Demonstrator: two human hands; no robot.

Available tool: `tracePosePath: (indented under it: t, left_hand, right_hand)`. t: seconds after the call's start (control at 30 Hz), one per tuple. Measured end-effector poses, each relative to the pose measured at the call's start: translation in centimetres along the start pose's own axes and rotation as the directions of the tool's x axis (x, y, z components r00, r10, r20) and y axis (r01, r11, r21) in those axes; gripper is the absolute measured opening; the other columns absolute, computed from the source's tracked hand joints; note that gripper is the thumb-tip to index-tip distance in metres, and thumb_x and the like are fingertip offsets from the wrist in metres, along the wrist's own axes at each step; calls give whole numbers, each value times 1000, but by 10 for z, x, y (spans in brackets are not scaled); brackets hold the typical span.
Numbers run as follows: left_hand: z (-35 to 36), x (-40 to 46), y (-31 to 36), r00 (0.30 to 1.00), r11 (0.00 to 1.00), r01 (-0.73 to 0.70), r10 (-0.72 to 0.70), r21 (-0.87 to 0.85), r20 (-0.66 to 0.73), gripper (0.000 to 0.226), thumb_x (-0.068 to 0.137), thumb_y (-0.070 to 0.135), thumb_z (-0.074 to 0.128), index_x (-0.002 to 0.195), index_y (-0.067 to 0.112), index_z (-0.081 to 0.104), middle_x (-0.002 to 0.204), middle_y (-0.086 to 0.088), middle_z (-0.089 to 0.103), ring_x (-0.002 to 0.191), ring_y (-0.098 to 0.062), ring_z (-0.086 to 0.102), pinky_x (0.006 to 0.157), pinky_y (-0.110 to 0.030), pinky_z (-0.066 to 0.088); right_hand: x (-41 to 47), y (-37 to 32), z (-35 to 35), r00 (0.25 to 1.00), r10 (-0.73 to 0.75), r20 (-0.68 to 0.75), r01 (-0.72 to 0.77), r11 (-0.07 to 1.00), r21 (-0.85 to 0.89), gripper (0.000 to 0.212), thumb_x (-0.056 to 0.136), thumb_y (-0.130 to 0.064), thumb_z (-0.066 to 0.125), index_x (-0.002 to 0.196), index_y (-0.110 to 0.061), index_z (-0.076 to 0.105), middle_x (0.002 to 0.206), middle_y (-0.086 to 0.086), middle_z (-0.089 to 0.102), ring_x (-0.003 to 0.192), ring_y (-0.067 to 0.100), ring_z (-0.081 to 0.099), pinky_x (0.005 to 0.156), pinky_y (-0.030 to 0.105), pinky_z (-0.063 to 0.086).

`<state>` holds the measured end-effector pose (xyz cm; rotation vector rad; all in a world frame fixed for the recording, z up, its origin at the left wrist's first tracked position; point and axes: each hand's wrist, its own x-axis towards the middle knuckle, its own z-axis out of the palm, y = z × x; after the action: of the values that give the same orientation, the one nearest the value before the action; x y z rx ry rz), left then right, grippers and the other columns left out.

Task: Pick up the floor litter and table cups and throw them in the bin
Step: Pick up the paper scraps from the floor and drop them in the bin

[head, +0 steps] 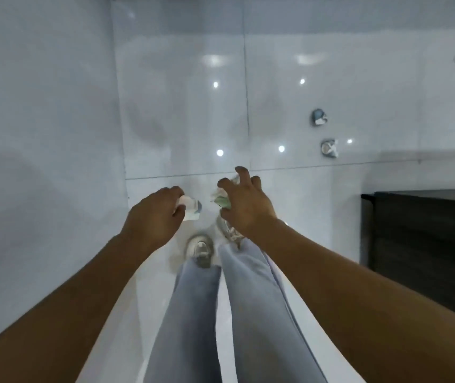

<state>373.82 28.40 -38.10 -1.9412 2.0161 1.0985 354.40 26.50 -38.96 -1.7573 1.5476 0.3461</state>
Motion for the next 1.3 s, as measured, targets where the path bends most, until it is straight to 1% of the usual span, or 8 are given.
tracePosePath:
  t: [0.1,0.23,0.33,0.53,0.73,0.9,1.07,1.3]
  left_hand:
    - [-37,-11,70,993,991,-122,122,52,-1,23,94,26,50,114,17,55,105,-6,61,94,-28,58,76,-35,45]
    - [-58,-49,156,962,950,-272,269,154,44,26,95,26,48,119,17,53,109,-5,60,95,-26,58,72,-32,43]
    - [-61,-93,213,919,896,-394,378,205,115,25,95,25,46,118,18,53,109,-3,60,94,-26,58,73,-34,47]
    - [-33,-185,313,778,729,-625,550,281,304,23,94,25,47,114,17,54,107,-3,60,92,-25,57,68,-30,39]
    - [58,-281,427,555,494,-828,660,265,506,22,94,26,48,113,17,54,106,-3,62,87,-20,56,67,-29,41]
    - [174,-383,527,377,297,-926,662,235,647,23,95,27,48,116,18,54,113,-4,61,97,-24,59,80,-33,49]
    - [289,-495,606,243,150,-970,630,192,738,23,95,27,48,115,18,54,115,-4,61,98,-23,59,84,-36,50]
    - [400,-602,688,70,-110,-982,534,151,843,25,95,23,42,117,16,52,111,-6,59,96,-26,58,81,-39,51]
  right_hand:
    - [-61,16,-52,986,99,-131,-91,994,65,51,83,-23,64,131,-27,45,149,7,19,123,32,34,82,40,50]
    - [-161,36,-78,915,303,-268,-246,942,229,53,83,-23,65,131,-27,46,149,8,21,123,32,35,78,36,48]
    - [-247,46,-70,827,476,-301,-357,856,374,53,83,-25,66,131,-28,46,149,6,21,124,31,35,77,35,48]
    - [-405,71,-38,603,758,-249,-474,592,652,51,83,-28,68,130,-32,48,150,3,21,128,28,32,85,37,51]
    - [-551,122,30,336,930,-151,-484,308,819,50,84,-30,70,129,-31,50,150,3,24,127,28,35,92,36,49]
    - [-679,177,115,177,984,0,-429,77,900,51,84,-32,68,131,-29,48,150,5,23,128,30,35,95,35,45]
    - [-804,239,192,69,995,75,-369,-44,928,50,83,-31,67,130,-29,48,149,7,22,126,32,35,90,36,47]
    - [-935,331,248,-58,991,124,-291,-136,947,50,81,-30,69,127,-28,50,148,7,23,124,32,34,86,35,47]
